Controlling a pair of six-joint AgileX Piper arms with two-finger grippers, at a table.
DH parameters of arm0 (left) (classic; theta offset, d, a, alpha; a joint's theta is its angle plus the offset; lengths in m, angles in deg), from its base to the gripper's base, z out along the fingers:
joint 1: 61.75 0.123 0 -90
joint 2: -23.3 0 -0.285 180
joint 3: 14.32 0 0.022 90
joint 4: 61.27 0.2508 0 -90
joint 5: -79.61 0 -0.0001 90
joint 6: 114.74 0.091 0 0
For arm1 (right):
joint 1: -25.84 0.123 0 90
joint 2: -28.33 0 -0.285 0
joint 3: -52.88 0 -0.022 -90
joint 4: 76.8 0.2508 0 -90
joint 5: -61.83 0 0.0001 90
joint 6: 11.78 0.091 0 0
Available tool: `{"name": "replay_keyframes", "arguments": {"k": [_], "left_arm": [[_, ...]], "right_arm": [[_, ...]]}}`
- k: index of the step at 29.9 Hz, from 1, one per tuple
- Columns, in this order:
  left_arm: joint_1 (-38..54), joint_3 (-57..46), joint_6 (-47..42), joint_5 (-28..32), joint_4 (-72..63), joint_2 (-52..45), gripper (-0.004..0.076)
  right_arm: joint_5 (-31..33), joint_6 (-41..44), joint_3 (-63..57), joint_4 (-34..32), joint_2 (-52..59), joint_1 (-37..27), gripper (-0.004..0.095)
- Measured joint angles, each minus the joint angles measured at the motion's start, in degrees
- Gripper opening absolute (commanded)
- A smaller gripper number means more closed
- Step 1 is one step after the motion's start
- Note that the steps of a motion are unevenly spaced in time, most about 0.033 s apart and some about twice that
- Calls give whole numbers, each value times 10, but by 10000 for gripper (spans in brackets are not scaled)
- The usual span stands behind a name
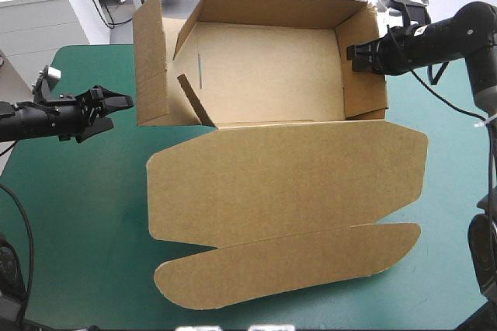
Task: Fold the box
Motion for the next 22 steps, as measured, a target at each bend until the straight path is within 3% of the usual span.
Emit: {"name": "replay_keyframes", "arguments": {"k": [7,22], "left_arm": [[-3,0,31,-14,-29,-2,636],[-3,0,32,-19,-8,-54,636]], "right_arm": [[-4,-6,0,-6,-32,46,-16],[-89,11,0,-4,-113,103,-11]]}}
